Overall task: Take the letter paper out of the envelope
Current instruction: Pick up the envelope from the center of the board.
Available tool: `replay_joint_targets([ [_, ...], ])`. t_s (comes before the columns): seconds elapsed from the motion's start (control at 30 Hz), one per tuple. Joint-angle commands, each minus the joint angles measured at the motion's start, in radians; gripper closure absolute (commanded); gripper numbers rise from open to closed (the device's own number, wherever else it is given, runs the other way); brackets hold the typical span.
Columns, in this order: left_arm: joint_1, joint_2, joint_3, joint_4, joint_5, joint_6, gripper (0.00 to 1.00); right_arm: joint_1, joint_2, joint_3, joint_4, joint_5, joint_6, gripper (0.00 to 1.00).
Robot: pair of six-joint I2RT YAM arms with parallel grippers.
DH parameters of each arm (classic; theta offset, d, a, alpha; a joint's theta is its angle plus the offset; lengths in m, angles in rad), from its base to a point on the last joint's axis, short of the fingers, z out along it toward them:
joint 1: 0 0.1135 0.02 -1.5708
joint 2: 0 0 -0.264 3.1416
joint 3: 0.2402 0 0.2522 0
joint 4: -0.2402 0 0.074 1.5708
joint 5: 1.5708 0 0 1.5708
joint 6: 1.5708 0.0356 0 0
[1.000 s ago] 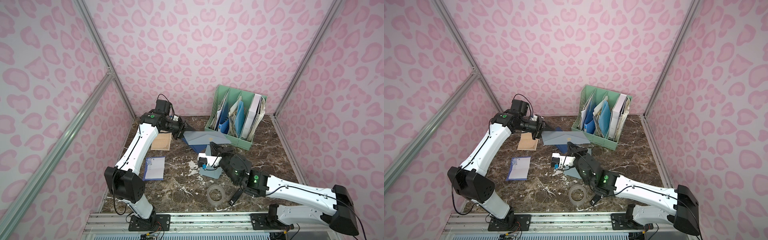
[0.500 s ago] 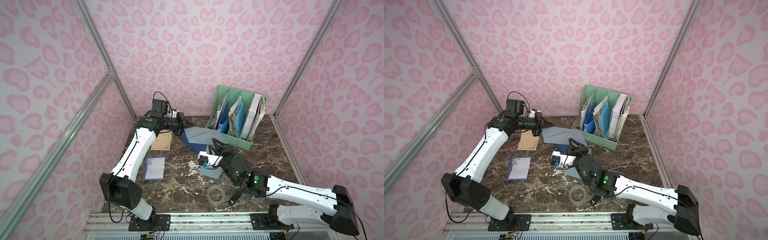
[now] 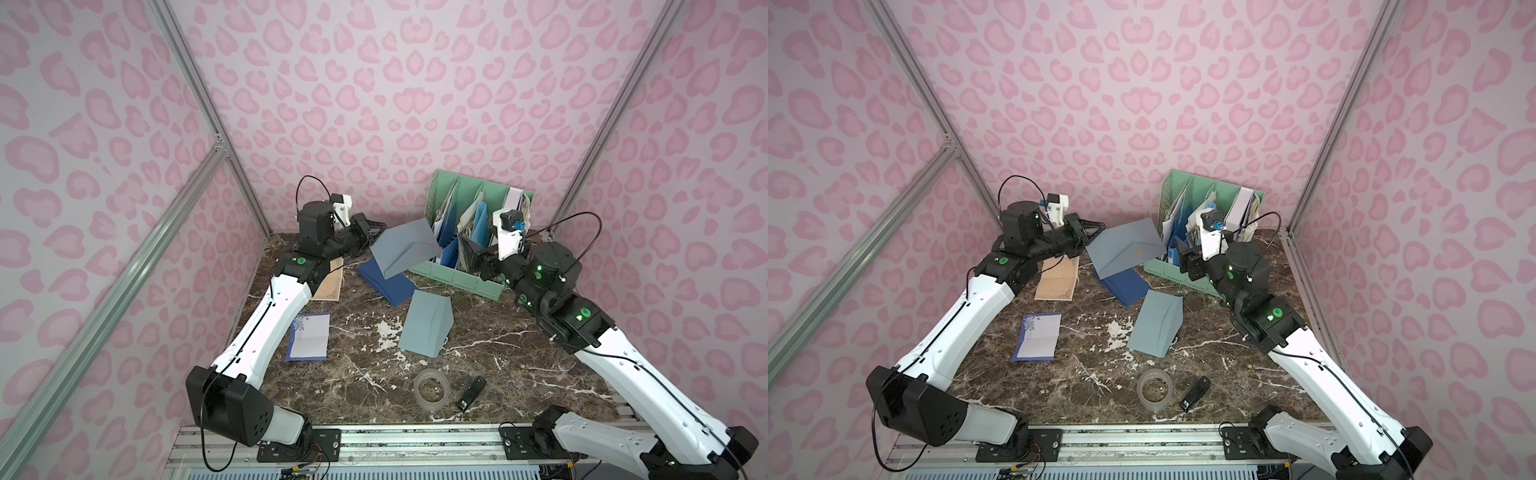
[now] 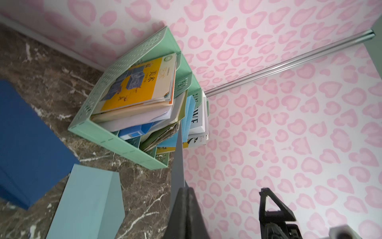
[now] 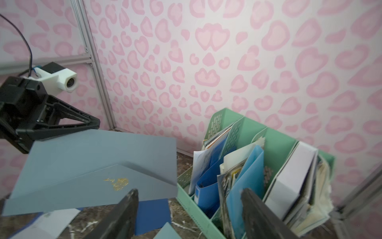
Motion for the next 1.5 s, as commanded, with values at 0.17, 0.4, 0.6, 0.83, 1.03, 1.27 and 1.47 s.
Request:
replay_joint_targets([
  [0.17, -0.075, 0.018, -0.053, 0.280, -0.021, 0.206, 1.00, -0.168, 0.123, 0.065, -0.222, -0.406, 0.719, 0.19],
  [0.4, -0.138, 0.026, -0.033, 0.241, 0.047, 0.355, 1.00, -0.282, 0.164, 0.042, -0.241, -0.547, 1.048, 0.17],
  [0.6, -0.168, 0.027, -0.013, 0.161, 0.071, 0.419, 1.00, -0.290, 0.194, 0.007, -0.146, -0.635, 1.273, 0.16],
  [0.83, -0.186, 0.030, -0.020, 0.173, 0.068, 0.407, 1.00, -0.247, 0.228, -0.029, -0.073, -0.677, 1.367, 0.17],
  [1.03, -0.189, 0.034, -0.010, 0.181, 0.065, 0.391, 1.00, -0.212, 0.224, -0.078, -0.009, -0.693, 1.431, 0.28],
  [1.27, -0.192, 0.039, -0.007, 0.188, 0.068, 0.378, 1.00, -0.207, 0.213, -0.112, 0.051, -0.697, 1.484, 0.49],
  [1.47, -0.193, 0.041, -0.002, 0.185, 0.068, 0.371, 1.00, -0.206, 0.198, -0.126, 0.060, -0.680, 1.496, 0.96],
])
